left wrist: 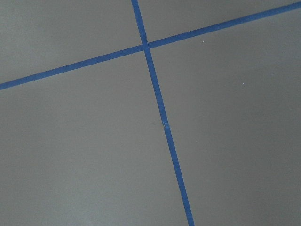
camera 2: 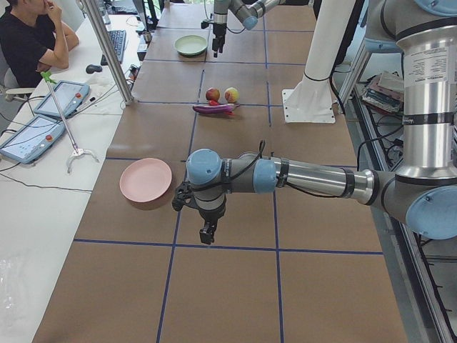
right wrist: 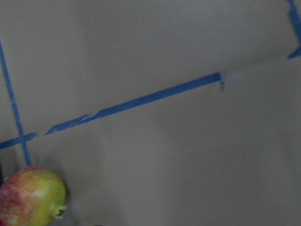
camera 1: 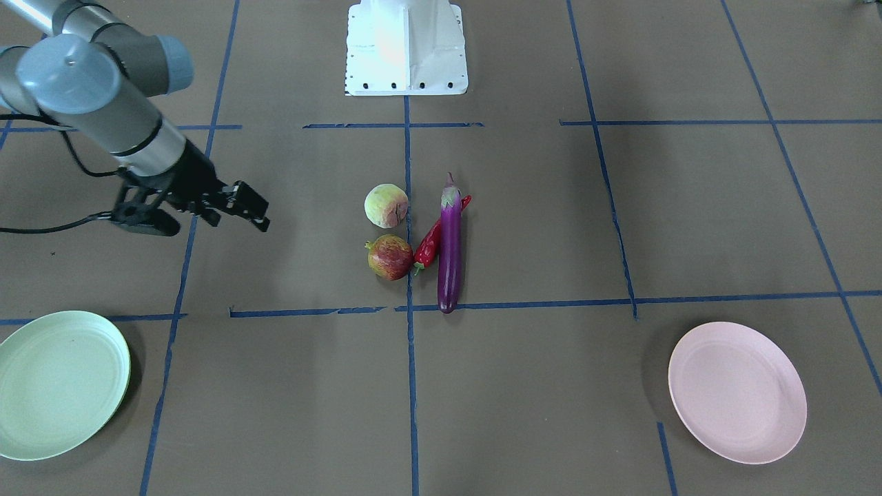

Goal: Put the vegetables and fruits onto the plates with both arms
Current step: 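Move the right gripper toward the pale yellow-green fruit, then grasp the pale yellow-green fruit with the right gripper and lift, then carry the fruit onto the green plate with right gripper while left arm moves in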

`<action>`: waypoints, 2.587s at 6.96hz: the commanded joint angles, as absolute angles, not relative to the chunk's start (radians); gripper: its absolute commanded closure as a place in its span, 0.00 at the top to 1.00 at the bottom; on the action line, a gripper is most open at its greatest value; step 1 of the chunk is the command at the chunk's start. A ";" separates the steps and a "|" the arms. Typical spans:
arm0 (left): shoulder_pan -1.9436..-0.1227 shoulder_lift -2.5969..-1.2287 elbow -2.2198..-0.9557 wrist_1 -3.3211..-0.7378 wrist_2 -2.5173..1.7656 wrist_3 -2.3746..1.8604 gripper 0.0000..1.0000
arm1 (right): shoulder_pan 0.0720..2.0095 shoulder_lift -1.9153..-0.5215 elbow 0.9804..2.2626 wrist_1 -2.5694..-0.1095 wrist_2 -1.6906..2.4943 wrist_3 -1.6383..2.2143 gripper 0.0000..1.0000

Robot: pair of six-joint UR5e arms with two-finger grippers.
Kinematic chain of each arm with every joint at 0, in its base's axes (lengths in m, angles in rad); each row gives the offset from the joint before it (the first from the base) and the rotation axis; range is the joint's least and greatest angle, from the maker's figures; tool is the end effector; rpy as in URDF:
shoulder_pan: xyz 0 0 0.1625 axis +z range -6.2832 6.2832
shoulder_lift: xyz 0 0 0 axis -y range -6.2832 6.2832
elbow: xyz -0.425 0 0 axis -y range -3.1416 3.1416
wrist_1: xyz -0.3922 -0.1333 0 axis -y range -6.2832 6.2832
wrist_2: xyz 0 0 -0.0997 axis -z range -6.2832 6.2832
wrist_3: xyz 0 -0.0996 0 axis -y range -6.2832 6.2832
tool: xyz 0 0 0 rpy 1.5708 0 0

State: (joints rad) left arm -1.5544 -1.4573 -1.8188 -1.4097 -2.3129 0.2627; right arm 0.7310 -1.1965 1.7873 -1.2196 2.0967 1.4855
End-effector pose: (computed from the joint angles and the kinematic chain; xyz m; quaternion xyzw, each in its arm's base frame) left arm -0.0588 -0.4393 0.6082 0.0322 0.3613 0.1248 0.9235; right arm -0.3981 -0.4689 0.3096 -0.0387 -0.4941 0.1612 0.8535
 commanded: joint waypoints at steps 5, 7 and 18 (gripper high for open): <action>-1.555 -1.459 -1.819 -1.410 -2.312 0.264 1.00 | 0.486 -0.959 1.665 -1.351 1.833 1.971 1.00; -1.555 -1.459 -1.819 -1.410 -2.309 0.271 1.00 | 0.482 -0.933 1.638 -1.350 1.832 1.983 1.00; -1.297 -1.508 -1.827 -1.823 -2.402 -0.198 1.00 | 0.812 -1.186 1.973 -1.747 1.952 1.319 0.00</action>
